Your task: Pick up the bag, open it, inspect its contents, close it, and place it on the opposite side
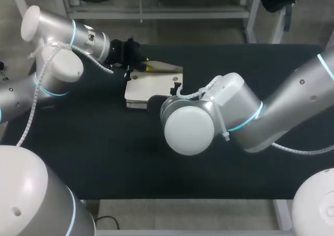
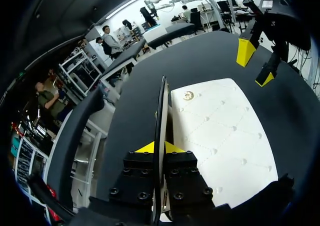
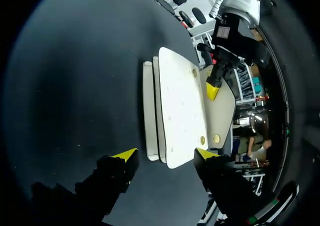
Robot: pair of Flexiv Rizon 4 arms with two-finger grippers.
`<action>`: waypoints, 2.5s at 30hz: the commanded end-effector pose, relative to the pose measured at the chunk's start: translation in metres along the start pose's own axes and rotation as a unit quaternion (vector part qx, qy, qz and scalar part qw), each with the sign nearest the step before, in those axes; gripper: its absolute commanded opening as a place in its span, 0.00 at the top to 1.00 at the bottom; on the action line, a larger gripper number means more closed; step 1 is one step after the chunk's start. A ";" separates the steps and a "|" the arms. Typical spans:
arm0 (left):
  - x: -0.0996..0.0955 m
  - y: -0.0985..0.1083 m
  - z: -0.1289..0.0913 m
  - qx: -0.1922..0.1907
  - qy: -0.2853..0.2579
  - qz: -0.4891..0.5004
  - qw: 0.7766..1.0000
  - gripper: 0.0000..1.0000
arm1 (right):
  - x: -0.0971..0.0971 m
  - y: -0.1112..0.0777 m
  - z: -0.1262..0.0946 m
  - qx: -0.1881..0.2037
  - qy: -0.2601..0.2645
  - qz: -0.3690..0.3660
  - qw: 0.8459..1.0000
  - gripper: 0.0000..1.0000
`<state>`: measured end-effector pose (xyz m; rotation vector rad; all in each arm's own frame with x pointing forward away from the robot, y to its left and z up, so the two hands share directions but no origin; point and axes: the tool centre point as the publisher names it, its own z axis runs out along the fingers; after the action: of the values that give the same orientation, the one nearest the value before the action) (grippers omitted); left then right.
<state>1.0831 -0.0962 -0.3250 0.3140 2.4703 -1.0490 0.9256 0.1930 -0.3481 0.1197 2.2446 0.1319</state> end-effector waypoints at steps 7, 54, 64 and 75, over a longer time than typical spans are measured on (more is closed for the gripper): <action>0.004 -0.003 -0.001 0.003 0.012 0.000 1.000 1.00 | -0.004 -0.002 0.017 -0.008 -0.004 0.005 1.000 0.40; 0.018 -0.004 0.000 0.006 0.051 0.002 0.999 1.00 | 0.000 0.010 0.035 -0.020 0.009 -0.011 1.000 0.74; 0.019 -0.003 -0.002 0.001 0.052 -0.002 0.999 1.00 | 0.005 0.015 0.036 -0.011 0.009 -0.019 1.000 0.81; 0.022 -0.002 -0.002 -0.006 0.049 0.003 0.999 1.00 | -0.002 0.014 0.027 -0.001 -0.011 -0.016 1.000 1.00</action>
<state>1.0655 -0.0952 -0.3338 0.3761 2.5664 -1.0427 0.9512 0.2070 -0.3628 0.0788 2.2298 0.1209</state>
